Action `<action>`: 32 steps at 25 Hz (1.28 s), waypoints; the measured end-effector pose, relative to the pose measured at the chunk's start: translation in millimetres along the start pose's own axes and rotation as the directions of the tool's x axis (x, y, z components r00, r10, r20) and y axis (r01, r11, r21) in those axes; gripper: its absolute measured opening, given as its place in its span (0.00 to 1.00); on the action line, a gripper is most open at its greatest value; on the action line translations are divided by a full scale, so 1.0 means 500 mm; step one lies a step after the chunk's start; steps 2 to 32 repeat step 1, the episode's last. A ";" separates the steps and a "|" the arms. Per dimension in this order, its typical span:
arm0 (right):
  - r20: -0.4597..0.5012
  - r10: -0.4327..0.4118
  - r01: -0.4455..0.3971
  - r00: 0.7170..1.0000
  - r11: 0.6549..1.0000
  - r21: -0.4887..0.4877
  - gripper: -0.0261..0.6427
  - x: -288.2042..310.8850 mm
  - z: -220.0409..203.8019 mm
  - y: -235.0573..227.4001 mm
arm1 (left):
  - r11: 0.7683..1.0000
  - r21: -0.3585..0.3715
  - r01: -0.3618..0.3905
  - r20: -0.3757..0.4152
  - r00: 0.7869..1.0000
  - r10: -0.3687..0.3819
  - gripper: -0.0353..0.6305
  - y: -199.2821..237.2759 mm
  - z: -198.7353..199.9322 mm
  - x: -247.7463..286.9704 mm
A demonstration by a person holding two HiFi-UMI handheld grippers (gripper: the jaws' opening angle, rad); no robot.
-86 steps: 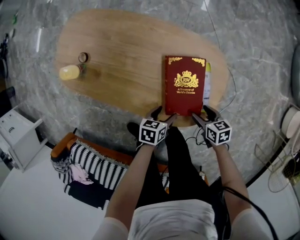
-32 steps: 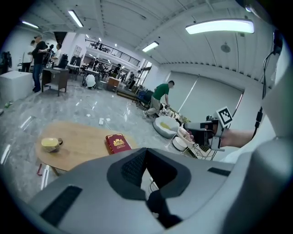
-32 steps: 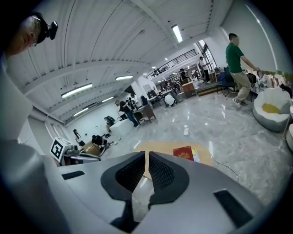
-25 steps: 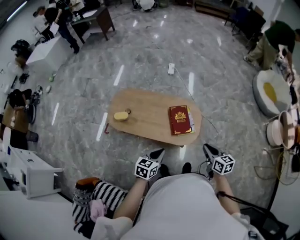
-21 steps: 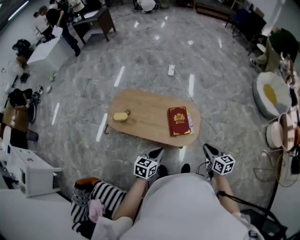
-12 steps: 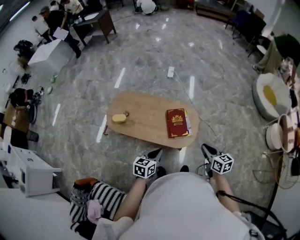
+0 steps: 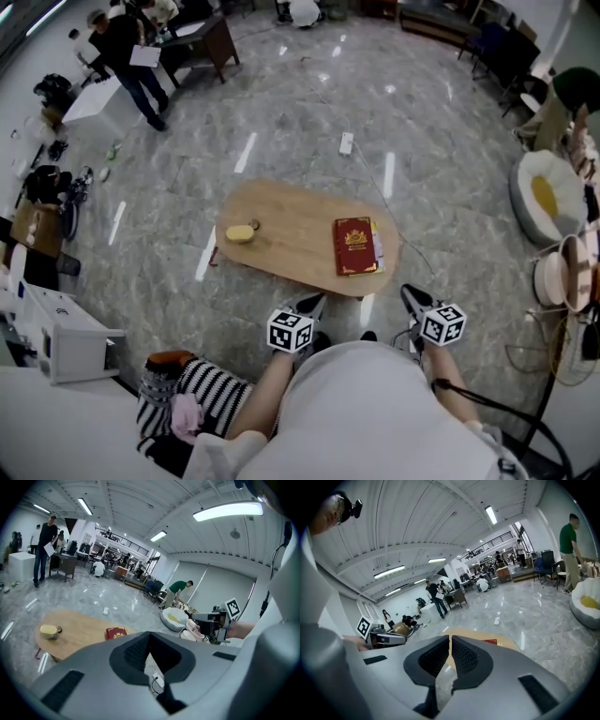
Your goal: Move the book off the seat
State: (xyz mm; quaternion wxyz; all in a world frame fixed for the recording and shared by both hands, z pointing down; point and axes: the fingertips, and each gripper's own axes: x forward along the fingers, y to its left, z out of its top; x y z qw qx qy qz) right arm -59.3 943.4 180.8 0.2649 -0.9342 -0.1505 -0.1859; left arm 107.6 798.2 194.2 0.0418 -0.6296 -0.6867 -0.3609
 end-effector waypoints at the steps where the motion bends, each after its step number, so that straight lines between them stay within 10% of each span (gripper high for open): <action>1: 0.001 0.002 -0.002 1.000 1.000 0.000 0.11 0.001 0.002 -0.002 | 1.000 0.000 -0.001 0.000 1.000 0.001 0.06 -0.002 0.001 0.001; 32: 0.001 0.002 -0.002 1.000 1.000 0.000 0.11 0.001 0.002 -0.002 | 1.000 0.000 -0.001 0.000 1.000 0.001 0.06 -0.002 0.001 0.001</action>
